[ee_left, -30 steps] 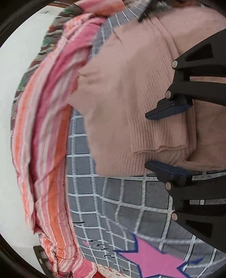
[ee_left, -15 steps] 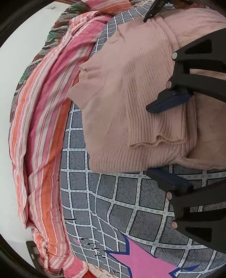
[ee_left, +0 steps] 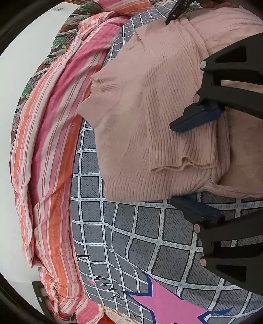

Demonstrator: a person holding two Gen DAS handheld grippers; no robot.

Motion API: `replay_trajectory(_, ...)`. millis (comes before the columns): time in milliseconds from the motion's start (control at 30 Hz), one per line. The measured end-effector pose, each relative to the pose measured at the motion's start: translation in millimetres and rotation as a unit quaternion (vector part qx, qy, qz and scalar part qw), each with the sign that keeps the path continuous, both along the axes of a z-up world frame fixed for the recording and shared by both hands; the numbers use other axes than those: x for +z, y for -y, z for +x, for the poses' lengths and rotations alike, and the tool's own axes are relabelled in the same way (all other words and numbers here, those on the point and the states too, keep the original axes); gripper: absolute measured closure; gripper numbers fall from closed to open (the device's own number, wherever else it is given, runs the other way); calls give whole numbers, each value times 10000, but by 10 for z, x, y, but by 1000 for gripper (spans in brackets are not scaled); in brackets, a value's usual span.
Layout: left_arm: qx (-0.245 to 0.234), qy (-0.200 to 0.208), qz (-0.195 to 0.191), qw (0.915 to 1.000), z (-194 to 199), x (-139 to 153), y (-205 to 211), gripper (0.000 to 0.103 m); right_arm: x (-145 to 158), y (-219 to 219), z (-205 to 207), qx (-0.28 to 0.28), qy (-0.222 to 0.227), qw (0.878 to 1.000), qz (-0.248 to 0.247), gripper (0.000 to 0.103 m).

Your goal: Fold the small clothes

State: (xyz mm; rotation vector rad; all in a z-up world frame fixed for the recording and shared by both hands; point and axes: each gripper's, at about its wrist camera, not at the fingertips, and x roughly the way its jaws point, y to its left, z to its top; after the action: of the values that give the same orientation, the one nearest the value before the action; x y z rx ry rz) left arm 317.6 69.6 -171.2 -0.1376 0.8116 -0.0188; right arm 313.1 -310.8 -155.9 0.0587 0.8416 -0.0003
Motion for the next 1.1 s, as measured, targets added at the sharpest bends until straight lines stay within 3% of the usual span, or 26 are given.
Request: replay_trajectory(1100, -23, 2, 21, 10000, 20, -12, -23, 33, 3, 42, -20, -98, 63, 9999, 53, 43)
